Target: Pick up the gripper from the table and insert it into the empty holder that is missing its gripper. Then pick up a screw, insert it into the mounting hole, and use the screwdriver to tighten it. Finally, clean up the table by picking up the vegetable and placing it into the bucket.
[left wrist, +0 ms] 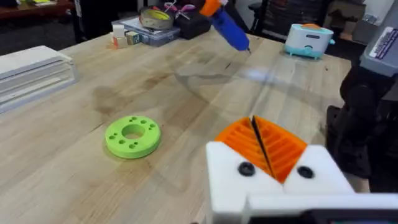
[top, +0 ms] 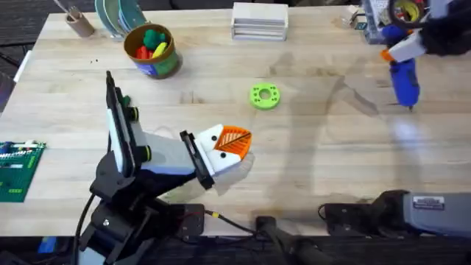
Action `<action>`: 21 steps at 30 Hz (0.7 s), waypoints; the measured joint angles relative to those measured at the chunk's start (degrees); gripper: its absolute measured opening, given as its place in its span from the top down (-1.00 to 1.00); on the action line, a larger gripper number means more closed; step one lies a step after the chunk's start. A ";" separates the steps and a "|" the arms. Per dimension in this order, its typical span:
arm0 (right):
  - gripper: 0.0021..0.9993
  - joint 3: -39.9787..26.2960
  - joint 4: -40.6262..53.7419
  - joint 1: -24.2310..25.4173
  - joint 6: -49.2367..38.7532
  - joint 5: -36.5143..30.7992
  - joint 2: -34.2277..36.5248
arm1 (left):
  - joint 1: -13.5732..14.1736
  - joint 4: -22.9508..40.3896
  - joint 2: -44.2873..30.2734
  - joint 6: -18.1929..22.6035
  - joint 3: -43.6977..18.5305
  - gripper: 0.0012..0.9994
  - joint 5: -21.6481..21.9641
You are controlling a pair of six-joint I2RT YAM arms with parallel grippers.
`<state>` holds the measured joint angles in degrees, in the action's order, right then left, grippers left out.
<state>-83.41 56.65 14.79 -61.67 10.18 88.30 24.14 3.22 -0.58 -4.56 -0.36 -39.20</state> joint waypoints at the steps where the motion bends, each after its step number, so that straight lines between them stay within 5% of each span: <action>1: 0.47 -0.01 0.12 0.00 0.14 0.18 -1.69 | 0.00 0.00 0.00 0.00 0.00 0.97 0.00; 15: 0.52 -0.01 2.45 0.00 2.12 4.50 -22.18 | 0.00 0.00 0.00 0.00 0.00 0.97 0.00; 21: 0.54 -0.01 10.33 0.00 2.10 5.27 -29.22 | 0.00 0.00 0.00 0.00 0.00 0.97 0.00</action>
<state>-83.42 66.98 14.79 -59.57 15.46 59.08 24.14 3.22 -0.58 -4.56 -0.36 -39.20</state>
